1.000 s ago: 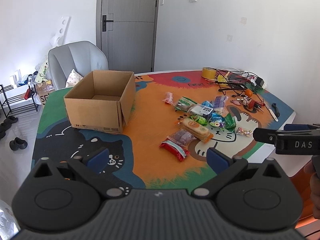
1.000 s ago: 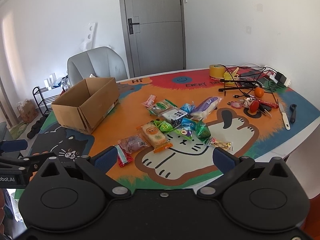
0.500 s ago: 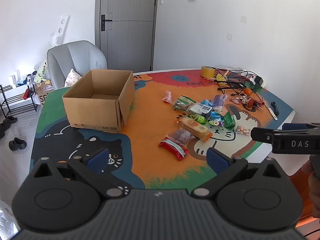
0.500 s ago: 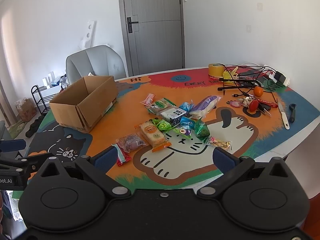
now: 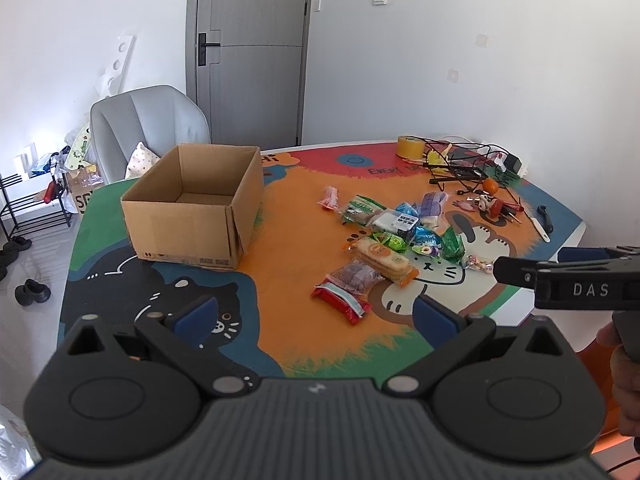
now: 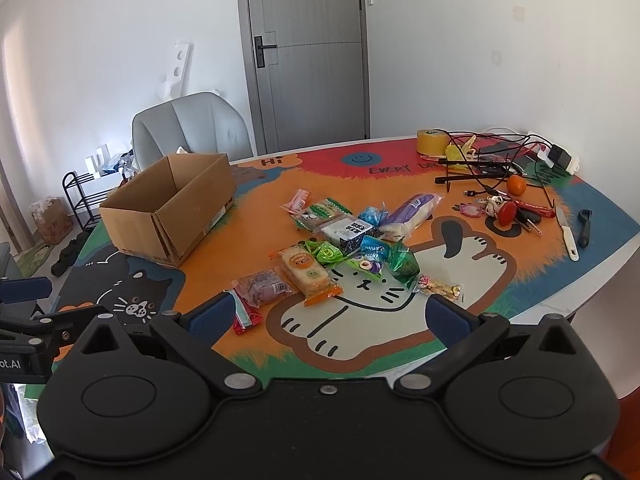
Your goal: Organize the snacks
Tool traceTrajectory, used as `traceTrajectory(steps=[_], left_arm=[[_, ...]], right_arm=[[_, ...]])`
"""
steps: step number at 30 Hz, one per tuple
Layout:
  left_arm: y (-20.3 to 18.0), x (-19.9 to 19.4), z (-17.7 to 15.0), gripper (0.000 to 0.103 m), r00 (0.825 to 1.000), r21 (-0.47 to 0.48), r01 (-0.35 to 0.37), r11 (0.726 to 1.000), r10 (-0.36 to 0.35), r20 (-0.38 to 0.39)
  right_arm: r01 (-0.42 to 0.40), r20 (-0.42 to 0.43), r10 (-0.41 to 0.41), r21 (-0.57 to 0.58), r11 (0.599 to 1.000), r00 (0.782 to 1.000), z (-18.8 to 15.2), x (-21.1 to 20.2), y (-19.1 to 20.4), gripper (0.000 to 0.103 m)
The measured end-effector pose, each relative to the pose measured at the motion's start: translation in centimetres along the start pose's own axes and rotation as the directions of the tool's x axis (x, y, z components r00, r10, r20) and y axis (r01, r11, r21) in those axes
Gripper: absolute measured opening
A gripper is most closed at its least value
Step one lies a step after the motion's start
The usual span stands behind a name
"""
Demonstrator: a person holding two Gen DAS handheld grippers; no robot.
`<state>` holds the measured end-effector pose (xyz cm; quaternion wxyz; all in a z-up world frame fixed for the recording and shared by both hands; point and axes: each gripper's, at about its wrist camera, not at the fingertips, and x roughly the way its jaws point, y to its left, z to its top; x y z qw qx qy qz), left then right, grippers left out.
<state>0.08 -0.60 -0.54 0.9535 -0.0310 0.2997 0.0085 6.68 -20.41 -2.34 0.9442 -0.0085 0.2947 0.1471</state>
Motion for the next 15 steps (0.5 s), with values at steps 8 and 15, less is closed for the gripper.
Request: traceTrajectory(steps=[8, 15], left_arm=[[-0.3, 0.0, 0.3, 0.103, 1.000, -0.001, 0.004, 1.000, -0.004, 0.004], [-1.2, 0.5, 0.3, 0.103, 1.000, 0.023, 0.027, 0.999, -0.027, 0.016]], right_arm=[[-0.004, -0.008, 0.004, 0.002, 1.000, 1.000, 0.0, 0.3, 0.0, 0.103], [-0.002, -0.014, 0.002, 0.009, 1.000, 1.000, -0.1, 0.8, -0.3, 0.103]])
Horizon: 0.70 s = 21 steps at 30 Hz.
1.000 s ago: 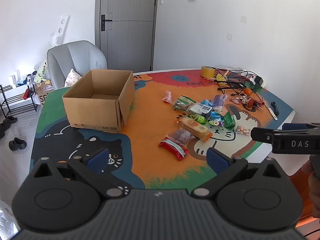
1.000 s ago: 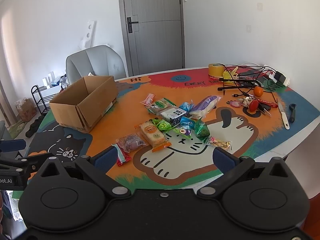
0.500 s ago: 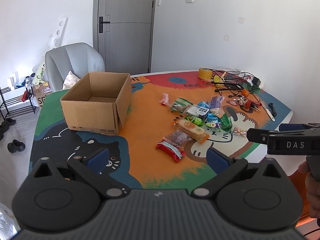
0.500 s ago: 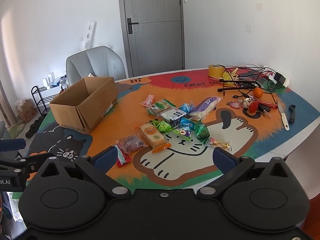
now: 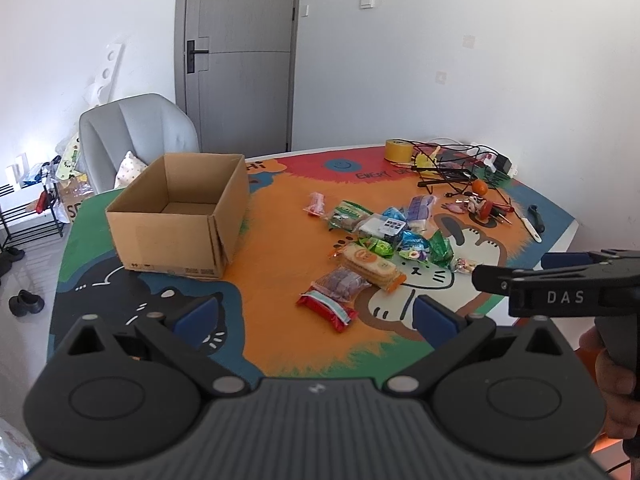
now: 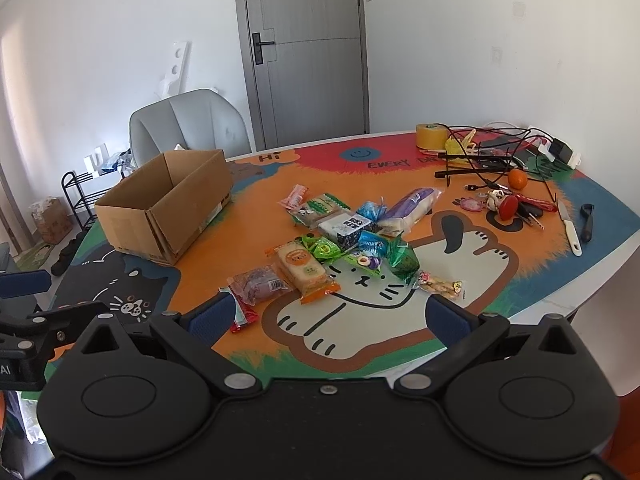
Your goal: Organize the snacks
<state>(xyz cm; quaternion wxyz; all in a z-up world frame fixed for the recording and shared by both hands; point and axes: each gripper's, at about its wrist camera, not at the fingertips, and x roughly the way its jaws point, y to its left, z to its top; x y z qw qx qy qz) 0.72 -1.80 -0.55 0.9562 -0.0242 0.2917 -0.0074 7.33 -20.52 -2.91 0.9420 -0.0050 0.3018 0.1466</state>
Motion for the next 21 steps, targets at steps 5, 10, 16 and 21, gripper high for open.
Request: traceTrajectory(steps=[5, 10, 16, 21], left_arm=[[-0.4, 1.0, -0.1, 0.103, 1.000, -0.004, 0.016, 1.000, -0.016, 0.014], [-0.6, 2.7, -0.3, 0.102, 1.000, -0.007, 0.016, 1.000, -0.016, 0.013], [-0.8, 5.3, -0.6, 0.102, 1.000, -0.018, 0.020, 1.000, -0.021, -0.019], [-0.9, 7.4, -1.2, 0.101, 0.999, -0.027, 0.021, 0.999, -0.022, -0.045]], right_arm=[[0.007, 0.005, -0.007, 0.011, 1.000, 1.000, -0.2, 0.7, -0.5, 0.103], [0.027, 0.000, -0.027, 0.025, 0.999, 1.000, -0.7, 2.2, -1.5, 0.103], [0.026, -0.023, -0.025, 0.045, 0.999, 0.999, -1.4, 4.4, -3.5, 0.103], [0.047, -0.014, -0.046, 0.035, 0.998, 0.999, -2.2, 5.8, -4.7, 0.103]])
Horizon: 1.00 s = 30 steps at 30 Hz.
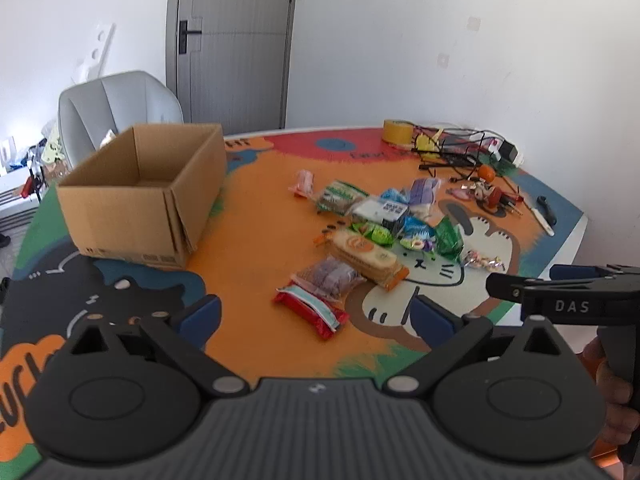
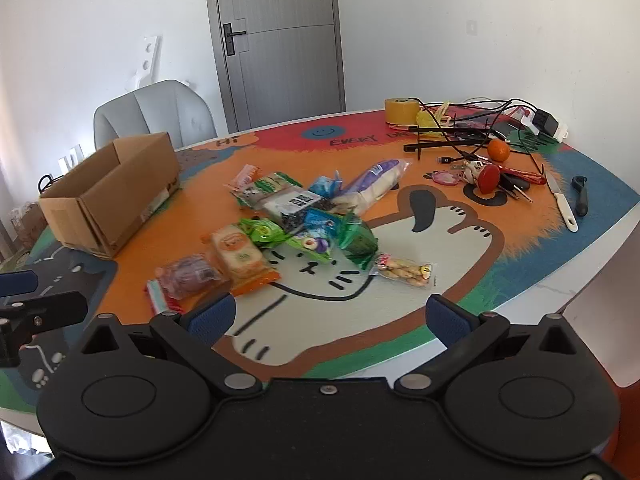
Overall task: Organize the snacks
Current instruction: 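Lower the left gripper onto the red-and-white wrapped bar while the right gripper closes on the clear-wrapped pastry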
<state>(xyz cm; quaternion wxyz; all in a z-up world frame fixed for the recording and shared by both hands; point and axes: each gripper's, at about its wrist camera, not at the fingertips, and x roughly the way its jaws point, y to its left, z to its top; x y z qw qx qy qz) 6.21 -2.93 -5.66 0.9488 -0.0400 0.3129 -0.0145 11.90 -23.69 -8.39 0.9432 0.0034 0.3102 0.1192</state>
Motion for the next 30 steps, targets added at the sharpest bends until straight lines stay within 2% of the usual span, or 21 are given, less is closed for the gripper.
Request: traceTrajectory(steps=[6, 10, 11, 13, 17, 19, 24, 30], left_arm=[[0.0, 2.3, -0.6, 0.098, 1.000, -0.014, 0.013, 1.000, -0.013, -0.015], [0.3, 4.1, -0.7, 0.082, 0.999, -0.054, 0.028, 0.998, -0.029, -0.032], [0.5, 4.6, -0.8, 0.075, 0.999, -0.062, 0.027, 0.998, -0.029, -0.037], [0.7, 5.5, -0.8, 0.068, 0.998, -0.076, 0.027, 0.997, -0.031, -0.053], [1.1, 7.1, -1.1, 0.063, 0.997, -0.098, 0.023, 0.995, -0.031, -0.074], [1.2, 7.8, -1.1, 0.062, 0.996, -0.108, 0.022, 0.994, -0.031, -0.081], [1.2, 9.1, -1.1, 0.062, 0.995, -0.118, 0.026, 0.993, -0.037, -0.093], [0.8, 10.4, -0.9, 0.061, 0.996, -0.112, 0.018, 0.994, -0.028, -0.089]], right_arm=[[-0.023, 0.024, 0.023, -0.008, 1.000, 0.999, -0.6, 1.4, -1.2, 0.103], [-0.075, 0.005, 0.075, 0.039, 0.996, 0.997, -0.9, 2.6, -2.2, 0.100], [-0.081, 0.009, 0.081, 0.044, 0.996, 0.997, -1.0, 2.8, -2.4, 0.097], [-0.066, 0.008, 0.066, 0.026, 0.997, 0.998, -1.2, 3.4, -2.5, 0.094], [-0.045, 0.000, 0.045, 0.015, 0.999, 0.999, -1.5, 4.7, -3.3, 0.081], [-0.036, -0.001, 0.036, 0.025, 0.999, 0.999, -1.5, 5.2, -3.9, 0.077], [0.015, 0.018, -0.016, 0.016, 1.000, 1.000, -1.3, 6.4, -5.2, 0.077], [0.014, 0.031, -0.015, 0.034, 0.999, 0.999, -0.8, 7.9, -6.4, 0.074]])
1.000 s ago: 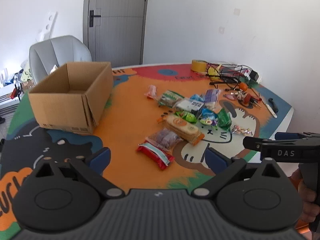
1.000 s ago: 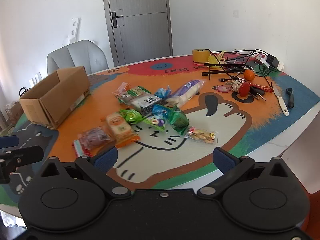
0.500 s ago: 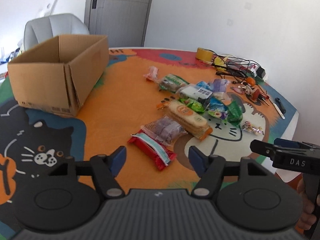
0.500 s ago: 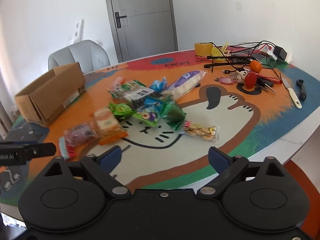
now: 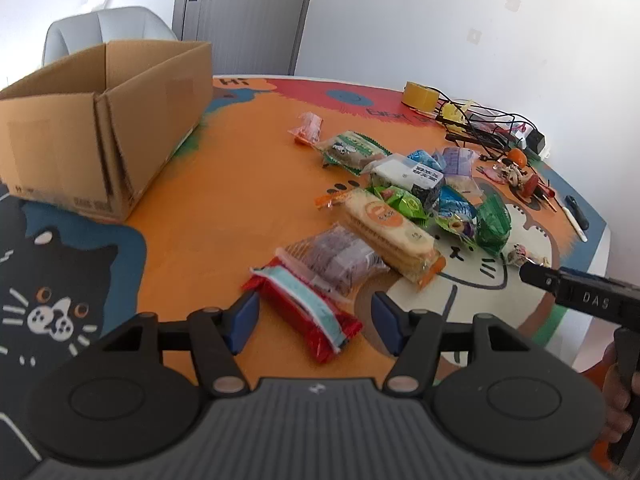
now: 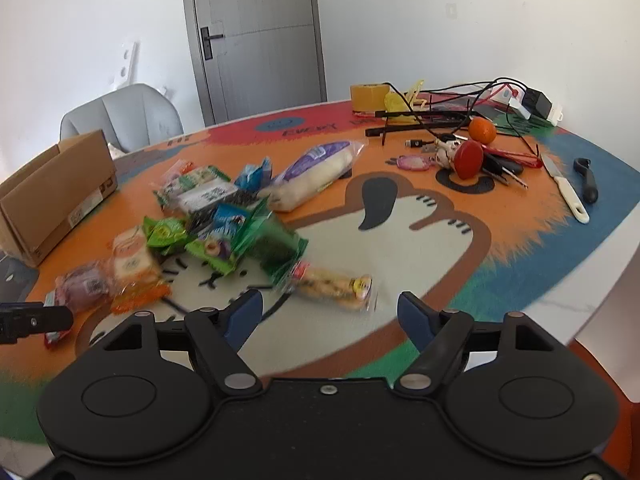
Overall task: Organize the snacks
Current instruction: 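Lower the left gripper onto the red-and-white wrapped bar while the right gripper closes on the clear-wrapped pastry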
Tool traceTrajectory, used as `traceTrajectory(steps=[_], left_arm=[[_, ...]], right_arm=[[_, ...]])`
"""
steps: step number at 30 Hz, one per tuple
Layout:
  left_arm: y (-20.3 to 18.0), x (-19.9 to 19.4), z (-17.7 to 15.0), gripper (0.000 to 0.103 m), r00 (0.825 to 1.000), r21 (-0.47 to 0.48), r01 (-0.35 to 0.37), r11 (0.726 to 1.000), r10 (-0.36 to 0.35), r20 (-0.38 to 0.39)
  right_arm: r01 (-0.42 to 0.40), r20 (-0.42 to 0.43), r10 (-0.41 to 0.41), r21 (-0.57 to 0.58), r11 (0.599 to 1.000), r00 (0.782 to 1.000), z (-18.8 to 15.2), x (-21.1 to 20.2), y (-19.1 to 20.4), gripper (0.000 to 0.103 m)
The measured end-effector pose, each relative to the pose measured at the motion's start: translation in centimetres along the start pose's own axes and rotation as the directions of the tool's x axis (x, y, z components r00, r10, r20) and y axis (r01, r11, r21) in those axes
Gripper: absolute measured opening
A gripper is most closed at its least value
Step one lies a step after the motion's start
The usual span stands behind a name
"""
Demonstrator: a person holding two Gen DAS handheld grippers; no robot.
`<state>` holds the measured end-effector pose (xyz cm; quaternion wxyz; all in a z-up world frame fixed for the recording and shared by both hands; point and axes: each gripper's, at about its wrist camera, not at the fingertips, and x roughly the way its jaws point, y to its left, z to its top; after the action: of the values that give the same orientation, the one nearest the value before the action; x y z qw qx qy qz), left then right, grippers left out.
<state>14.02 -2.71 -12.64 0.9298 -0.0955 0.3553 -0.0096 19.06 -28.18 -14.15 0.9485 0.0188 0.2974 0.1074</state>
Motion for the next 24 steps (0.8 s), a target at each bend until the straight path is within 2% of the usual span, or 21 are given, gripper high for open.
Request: traceTrajectory(steps=[12, 15, 17, 24], left_arm=[[0.6, -0.3, -0.4, 0.052, 1.000, 0.023, -0.028, 0.999, 0.028, 0.013], [1.1, -0.7, -0.5, 0.043, 0.999, 0.015, -0.035, 0.999, 0.035, 0.021], [1.4, -0.8, -0.5, 0.036, 0.999, 0.011, -0.038, 0.999, 0.038, 0.023], [1.5, -0.2, -0.1, 0.036, 0.996, 0.013, -0.079, 0.997, 0.079, 0.039]], right_arm=[[-0.047, 0.009, 0.047, 0.008, 0.999, 0.999, 0.6, 2.1, -0.7, 0.075], [-0.072, 0.004, 0.072, -0.006, 0.997, 0.997, 0.4, 1.8, 0.1, 0.074], [-0.090, -0.002, 0.090, -0.010, 0.996, 0.996, 0.3, 1.5, 0.6, 0.069], [-0.141, -0.027, 0.140, -0.033, 0.989, 0.990, -0.1, 0.7, 2.0, 0.052]])
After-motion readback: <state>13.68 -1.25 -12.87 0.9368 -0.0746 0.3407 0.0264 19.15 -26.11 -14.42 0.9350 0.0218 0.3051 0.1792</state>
